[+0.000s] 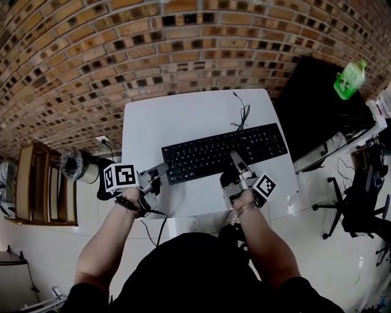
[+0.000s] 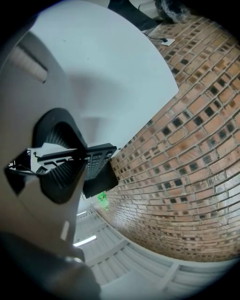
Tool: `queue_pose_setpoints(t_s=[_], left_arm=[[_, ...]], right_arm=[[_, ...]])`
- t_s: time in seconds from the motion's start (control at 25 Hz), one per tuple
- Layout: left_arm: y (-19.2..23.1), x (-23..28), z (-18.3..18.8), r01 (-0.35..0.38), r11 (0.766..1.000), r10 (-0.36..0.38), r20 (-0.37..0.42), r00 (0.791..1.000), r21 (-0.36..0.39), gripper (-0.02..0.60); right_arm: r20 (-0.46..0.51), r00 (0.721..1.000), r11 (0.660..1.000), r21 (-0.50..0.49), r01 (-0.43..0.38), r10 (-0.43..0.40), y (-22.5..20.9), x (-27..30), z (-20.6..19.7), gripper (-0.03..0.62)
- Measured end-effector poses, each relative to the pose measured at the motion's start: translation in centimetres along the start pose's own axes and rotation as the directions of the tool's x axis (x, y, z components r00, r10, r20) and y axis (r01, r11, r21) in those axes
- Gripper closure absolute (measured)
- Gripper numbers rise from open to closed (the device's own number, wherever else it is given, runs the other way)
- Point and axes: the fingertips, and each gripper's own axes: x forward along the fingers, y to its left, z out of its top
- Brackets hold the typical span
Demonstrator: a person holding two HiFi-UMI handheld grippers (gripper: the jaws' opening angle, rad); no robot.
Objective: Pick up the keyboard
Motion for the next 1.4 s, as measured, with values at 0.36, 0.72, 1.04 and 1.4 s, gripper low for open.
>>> queue_pose_setpoints(t_s=[0.36,0.72,1.04,1.4], left_arm=[[-4.5,-3.1,2.3,0.058,0.989,-0.068,0.067,0.995,0.133,0.489],[-8.2,-8.9,5.0,-0.054,0.949,-0.019,0.226,0.974,0.310,0.491],[-13.6,-13.4,7.3,-0.263,0.777,-0.041,0.462,0.886,0.572,0.505],[-17.3,-14.9,6.6,-0.531,0.592,-0.034,0.677,0.735,0.606,0.540]], right_arm=[[-0.002,0.995,0.988,-0.121,-0.099,0.100,8.2,1.0,1.1,0.530],[0.021,0.989,0.952,-0.277,-0.133,0.145,15.9,-0.1,2.9,0.530],[0.045,0.988,0.916,-0.383,-0.122,0.150,19.9,-1.9,3.8,0.530],[0.022,0.987,0.898,-0.418,-0.136,0.159,22.5,-3.8,7.1,0.528]])
